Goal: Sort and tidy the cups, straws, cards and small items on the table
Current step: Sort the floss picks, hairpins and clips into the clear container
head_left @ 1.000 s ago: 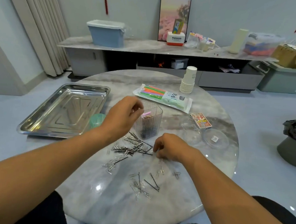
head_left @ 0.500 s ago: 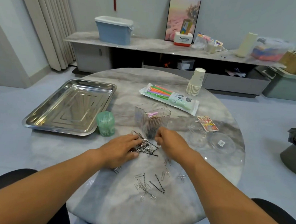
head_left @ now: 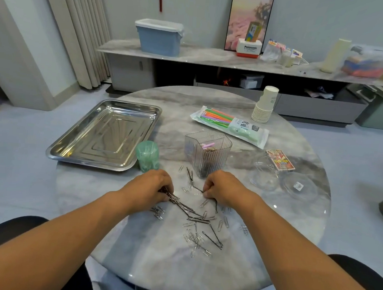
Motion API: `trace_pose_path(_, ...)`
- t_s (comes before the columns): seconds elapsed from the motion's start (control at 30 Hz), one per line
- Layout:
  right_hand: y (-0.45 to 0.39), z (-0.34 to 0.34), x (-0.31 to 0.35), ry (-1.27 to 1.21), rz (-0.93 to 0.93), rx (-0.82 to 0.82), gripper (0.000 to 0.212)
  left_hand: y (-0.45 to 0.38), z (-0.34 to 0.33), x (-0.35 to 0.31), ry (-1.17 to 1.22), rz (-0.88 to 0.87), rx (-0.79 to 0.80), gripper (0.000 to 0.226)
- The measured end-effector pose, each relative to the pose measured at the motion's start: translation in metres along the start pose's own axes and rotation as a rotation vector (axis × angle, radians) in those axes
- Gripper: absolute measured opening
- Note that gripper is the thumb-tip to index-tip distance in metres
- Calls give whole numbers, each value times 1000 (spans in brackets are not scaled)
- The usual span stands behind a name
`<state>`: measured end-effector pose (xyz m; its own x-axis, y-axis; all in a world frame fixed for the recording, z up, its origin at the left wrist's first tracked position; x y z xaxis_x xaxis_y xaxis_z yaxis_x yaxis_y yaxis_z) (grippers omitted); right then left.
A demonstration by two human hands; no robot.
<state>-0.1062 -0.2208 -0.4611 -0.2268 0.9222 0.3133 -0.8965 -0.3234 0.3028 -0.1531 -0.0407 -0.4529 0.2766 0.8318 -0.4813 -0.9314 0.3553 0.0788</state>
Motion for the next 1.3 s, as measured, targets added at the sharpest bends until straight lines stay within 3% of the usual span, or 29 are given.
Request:
trace_pose_path(0.27,11,-2,21,450,103,2,12,2,6,3,58,112,-138,10)
trace_pose_path(0.4,15,14,13,279,34,-18,11,1,14,8,166,189,-215,12)
trace_pose_path(0.57,17,31,-7,24,-69,-87,3,-3,9,4,100,190,-120,23)
trace_pose_path(0.83,20,7,-15,237,-289,-8,35,3,2,11,-169,327,8,25)
trace_pose_path(1.0,20,2,4,366,-208,35,30,3,-2,10,-160,300,46,6)
trace_pose_path(1.1,21,0,11,451,-135,31,19,2,-3,5,-211,226,5,8)
trace_pose_path(1.17,20,3,9,418,-136,44,17,2,0,8,-90,248,-15,7)
trace_pose_path(1.3,15,19,0,147,-200,15,25,2,9,16,401,330,-52,8)
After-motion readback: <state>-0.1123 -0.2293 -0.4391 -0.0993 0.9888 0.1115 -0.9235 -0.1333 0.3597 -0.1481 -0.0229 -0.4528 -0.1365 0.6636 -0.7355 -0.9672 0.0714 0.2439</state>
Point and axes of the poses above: each hand's wrist, its own y-axis away from the middle knuckle, its own z-axis out of the back of the hand, x = y × z, the point moved 9 cm from there along -y, towards the middle knuckle, and after that the axes turned 7 degrees about y, right-handed, at the moved point
